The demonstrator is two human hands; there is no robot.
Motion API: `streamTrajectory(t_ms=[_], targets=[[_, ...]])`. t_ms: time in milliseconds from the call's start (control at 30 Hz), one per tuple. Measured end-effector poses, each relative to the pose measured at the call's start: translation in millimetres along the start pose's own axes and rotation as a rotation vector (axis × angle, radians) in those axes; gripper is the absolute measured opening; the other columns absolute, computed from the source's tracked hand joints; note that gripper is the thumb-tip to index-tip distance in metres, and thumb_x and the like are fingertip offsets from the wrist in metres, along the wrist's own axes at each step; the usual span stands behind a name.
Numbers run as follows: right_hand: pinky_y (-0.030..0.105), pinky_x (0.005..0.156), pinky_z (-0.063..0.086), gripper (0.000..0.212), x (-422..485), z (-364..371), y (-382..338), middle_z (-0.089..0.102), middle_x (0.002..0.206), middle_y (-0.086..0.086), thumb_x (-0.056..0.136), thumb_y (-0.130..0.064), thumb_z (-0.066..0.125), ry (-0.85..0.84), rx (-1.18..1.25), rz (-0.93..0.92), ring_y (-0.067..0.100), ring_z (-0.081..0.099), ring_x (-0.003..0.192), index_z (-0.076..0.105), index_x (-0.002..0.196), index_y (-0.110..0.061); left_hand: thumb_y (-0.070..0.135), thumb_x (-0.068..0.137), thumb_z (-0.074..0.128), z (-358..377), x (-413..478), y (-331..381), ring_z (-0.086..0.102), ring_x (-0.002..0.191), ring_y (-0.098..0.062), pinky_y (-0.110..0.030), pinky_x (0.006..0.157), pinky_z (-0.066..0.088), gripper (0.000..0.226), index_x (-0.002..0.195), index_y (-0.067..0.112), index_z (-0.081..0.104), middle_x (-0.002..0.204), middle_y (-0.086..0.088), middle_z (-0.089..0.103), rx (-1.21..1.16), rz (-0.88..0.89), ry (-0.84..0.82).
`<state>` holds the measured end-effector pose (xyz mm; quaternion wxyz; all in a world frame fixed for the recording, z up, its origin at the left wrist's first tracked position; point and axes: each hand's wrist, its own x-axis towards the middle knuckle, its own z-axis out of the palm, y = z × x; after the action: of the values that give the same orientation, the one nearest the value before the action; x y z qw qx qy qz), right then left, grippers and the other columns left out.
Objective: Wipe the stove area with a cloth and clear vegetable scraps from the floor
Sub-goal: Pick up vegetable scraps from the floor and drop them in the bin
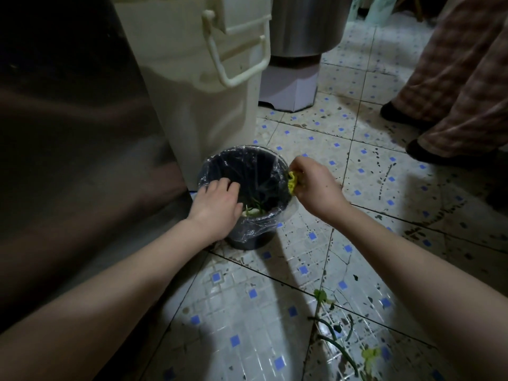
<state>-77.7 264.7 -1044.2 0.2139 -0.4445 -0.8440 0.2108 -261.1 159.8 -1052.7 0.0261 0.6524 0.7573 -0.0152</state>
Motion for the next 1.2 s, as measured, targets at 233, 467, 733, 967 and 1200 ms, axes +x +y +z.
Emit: streamTrajectory(t_ms=[233, 467, 733, 967, 1200], targets=[[0.035, 0.072, 0.047, 0.024, 19, 13, -28, 0.060, 0.096, 0.004, 0.078, 0.002, 0.059, 0.001, 0.069, -0.015, 0.021, 0.054, 0.086, 0.055, 0.092, -0.017, 0.036, 0.098, 0.040, 2, -10, -7, 0.043, 0.125, -0.027, -0.040, 0.099, 0.038, 0.044, 0.135, 0.014, 0.039, 0.134, -0.007, 0.044, -0.044, -0.020, 0.023], [0.038, 0.079, 0.049, 0.023, 18, 24, -32, 0.063, 0.103, 0.009, 0.079, 0.001, 0.058, -0.050, 0.056, -0.027, 0.026, 0.057, 0.093, 0.060, 0.099, -0.011, 0.033, 0.097, 0.043, 6, -13, -5, 0.046, 0.121, -0.030, -0.040, 0.100, 0.039, 0.042, 0.134, 0.012, 0.042, 0.128, -0.010, 0.048, -0.084, -0.023, 0.030], [0.038, 0.084, 0.051, 0.028, 16, 29, -23, 0.065, 0.108, 0.009, 0.084, -0.002, 0.058, -0.064, 0.042, -0.010, 0.025, 0.060, 0.100, 0.063, 0.109, -0.013, 0.034, 0.097, 0.042, 0, -6, 1, 0.047, 0.119, -0.031, -0.042, 0.096, 0.041, 0.044, 0.136, 0.012, 0.040, 0.129, -0.011, 0.047, -0.086, -0.040, 0.006], [0.038, 0.092, 0.051, 0.038, 13, 29, -12, 0.065, 0.116, 0.008, 0.082, -0.003, 0.063, -0.094, 0.057, 0.023, 0.023, 0.061, 0.106, 0.062, 0.119, -0.013, 0.032, 0.098, 0.042, -1, -3, 0, 0.046, 0.120, -0.031, -0.042, 0.097, 0.040, 0.044, 0.138, 0.013, 0.038, 0.131, -0.010, 0.045, -0.128, -0.048, 0.012], [0.028, 0.092, 0.050, 0.041, 11, 25, -12, 0.063, 0.120, 0.007, 0.084, -0.002, 0.065, -0.085, 0.093, 0.049, 0.020, 0.061, 0.108, 0.060, 0.123, -0.013, 0.033, 0.098, 0.043, -3, -3, 2, 0.047, 0.120, -0.031, -0.041, 0.095, 0.040, 0.044, 0.137, 0.013, 0.039, 0.131, -0.010, 0.046, -0.131, -0.036, 0.027]])
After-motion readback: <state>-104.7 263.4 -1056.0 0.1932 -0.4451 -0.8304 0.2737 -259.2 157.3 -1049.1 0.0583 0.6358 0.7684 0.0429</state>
